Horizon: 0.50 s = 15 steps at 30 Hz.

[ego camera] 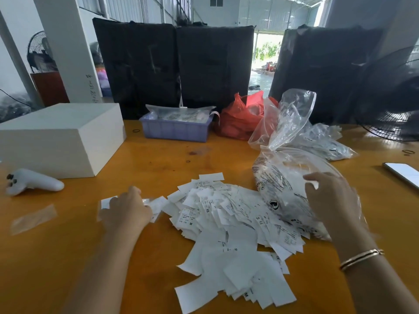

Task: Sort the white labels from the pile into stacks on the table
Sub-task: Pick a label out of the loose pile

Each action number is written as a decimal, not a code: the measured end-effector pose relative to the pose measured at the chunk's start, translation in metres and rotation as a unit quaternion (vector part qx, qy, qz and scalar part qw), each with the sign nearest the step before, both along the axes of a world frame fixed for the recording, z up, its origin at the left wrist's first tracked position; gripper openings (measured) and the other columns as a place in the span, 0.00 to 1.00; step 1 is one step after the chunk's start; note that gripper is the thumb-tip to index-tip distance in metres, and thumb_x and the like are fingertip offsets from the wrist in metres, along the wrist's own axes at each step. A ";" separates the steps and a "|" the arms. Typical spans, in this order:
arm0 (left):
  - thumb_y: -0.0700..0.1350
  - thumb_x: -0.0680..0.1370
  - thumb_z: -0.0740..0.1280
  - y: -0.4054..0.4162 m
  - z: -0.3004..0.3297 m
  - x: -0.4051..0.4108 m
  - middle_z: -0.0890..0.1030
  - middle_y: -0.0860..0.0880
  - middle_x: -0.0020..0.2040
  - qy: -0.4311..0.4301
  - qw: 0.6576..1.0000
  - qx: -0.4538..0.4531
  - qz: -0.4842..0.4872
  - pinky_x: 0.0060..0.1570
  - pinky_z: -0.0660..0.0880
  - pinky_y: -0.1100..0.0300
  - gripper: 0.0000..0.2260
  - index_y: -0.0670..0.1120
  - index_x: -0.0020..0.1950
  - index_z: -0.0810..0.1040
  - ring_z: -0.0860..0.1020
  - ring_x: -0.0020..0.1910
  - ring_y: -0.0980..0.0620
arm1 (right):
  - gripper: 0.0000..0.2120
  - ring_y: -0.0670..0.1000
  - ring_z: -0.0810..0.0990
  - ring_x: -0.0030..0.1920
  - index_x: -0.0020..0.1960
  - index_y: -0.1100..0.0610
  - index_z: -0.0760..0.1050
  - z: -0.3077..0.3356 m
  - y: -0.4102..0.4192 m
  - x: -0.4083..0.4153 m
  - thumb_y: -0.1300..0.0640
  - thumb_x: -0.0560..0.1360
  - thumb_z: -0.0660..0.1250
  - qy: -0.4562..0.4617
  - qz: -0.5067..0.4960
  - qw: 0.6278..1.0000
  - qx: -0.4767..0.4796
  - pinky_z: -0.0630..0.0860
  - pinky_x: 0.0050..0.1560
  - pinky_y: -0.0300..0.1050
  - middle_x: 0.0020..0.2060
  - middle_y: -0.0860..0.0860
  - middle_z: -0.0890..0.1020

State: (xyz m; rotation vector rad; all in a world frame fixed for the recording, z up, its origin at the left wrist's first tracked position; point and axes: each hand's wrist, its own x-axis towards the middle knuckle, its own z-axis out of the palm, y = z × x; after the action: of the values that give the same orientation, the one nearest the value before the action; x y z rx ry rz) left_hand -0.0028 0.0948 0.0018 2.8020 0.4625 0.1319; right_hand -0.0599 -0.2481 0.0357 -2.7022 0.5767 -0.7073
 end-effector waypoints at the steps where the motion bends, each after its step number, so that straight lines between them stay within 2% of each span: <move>1: 0.46 0.78 0.65 0.000 -0.001 0.000 0.74 0.46 0.65 -0.005 1.000 0.023 -0.004 0.61 0.71 0.47 0.21 0.50 0.70 0.65 0.71 0.64 0.45 | 0.14 0.57 0.74 0.62 0.63 0.51 0.76 -0.003 -0.002 0.000 0.55 0.79 0.60 0.070 -0.011 0.997 -0.012 0.63 0.66 0.54 0.61 0.53 0.79; 3: 0.48 0.78 0.66 -0.003 -0.001 -0.001 0.70 0.45 0.68 -0.023 0.998 0.062 -0.012 0.62 0.69 0.48 0.23 0.50 0.71 0.65 0.68 0.66 0.44 | 0.14 0.56 0.76 0.59 0.63 0.52 0.76 -0.007 -0.002 0.002 0.54 0.79 0.59 0.133 -0.014 0.991 -0.012 0.64 0.62 0.50 0.56 0.54 0.81; 6: 0.48 0.77 0.67 -0.009 0.002 -0.004 0.68 0.46 0.69 -0.063 0.995 0.074 -0.023 0.62 0.68 0.50 0.22 0.52 0.70 0.66 0.65 0.67 0.44 | 0.11 0.55 0.78 0.48 0.50 0.59 0.80 -0.012 -0.001 0.006 0.59 0.75 0.60 0.127 -0.006 0.992 0.001 0.60 0.52 0.49 0.46 0.55 0.84; 8: 0.46 0.77 0.66 -0.015 0.004 -0.005 0.70 0.47 0.69 -0.119 0.989 0.060 -0.058 0.61 0.69 0.51 0.19 0.53 0.68 0.69 0.65 0.67 0.45 | 0.11 0.54 0.78 0.51 0.52 0.57 0.81 -0.013 -0.002 0.007 0.58 0.77 0.61 0.119 -0.007 0.993 -0.012 0.58 0.53 0.48 0.50 0.53 0.84; 11: 0.40 0.76 0.65 -0.036 0.003 -0.011 0.76 0.51 0.62 -0.230 0.953 -0.019 -0.194 0.56 0.69 0.59 0.14 0.50 0.62 0.77 0.69 0.62 0.50 | 0.10 0.54 0.77 0.54 0.54 0.53 0.81 -0.015 -0.002 0.009 0.57 0.78 0.62 0.099 -0.003 0.995 -0.015 0.61 0.57 0.48 0.53 0.51 0.82; 13: 0.41 0.77 0.65 -0.056 0.003 -0.019 0.79 0.53 0.55 -0.254 0.919 -0.071 -0.293 0.52 0.67 0.66 0.10 0.49 0.56 0.80 0.72 0.56 0.54 | 0.09 0.54 0.76 0.53 0.50 0.53 0.82 -0.015 -0.002 0.010 0.58 0.77 0.63 0.095 -0.003 0.995 -0.019 0.62 0.57 0.48 0.51 0.51 0.82; 15: 0.46 0.77 0.66 -0.072 -0.001 -0.026 0.79 0.56 0.49 -0.251 0.898 -0.106 -0.345 0.46 0.67 0.71 0.06 0.50 0.51 0.82 0.72 0.50 0.58 | 0.09 0.54 0.76 0.52 0.46 0.53 0.82 -0.015 -0.002 0.010 0.58 0.77 0.62 0.099 -0.006 0.994 -0.035 0.63 0.55 0.48 0.49 0.51 0.82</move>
State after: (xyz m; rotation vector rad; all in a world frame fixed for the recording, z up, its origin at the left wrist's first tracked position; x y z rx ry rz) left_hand -0.0291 0.0228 0.0003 2.4064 -0.5972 0.5787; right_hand -0.0502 -0.2498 0.0205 -2.8567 0.6244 -0.4738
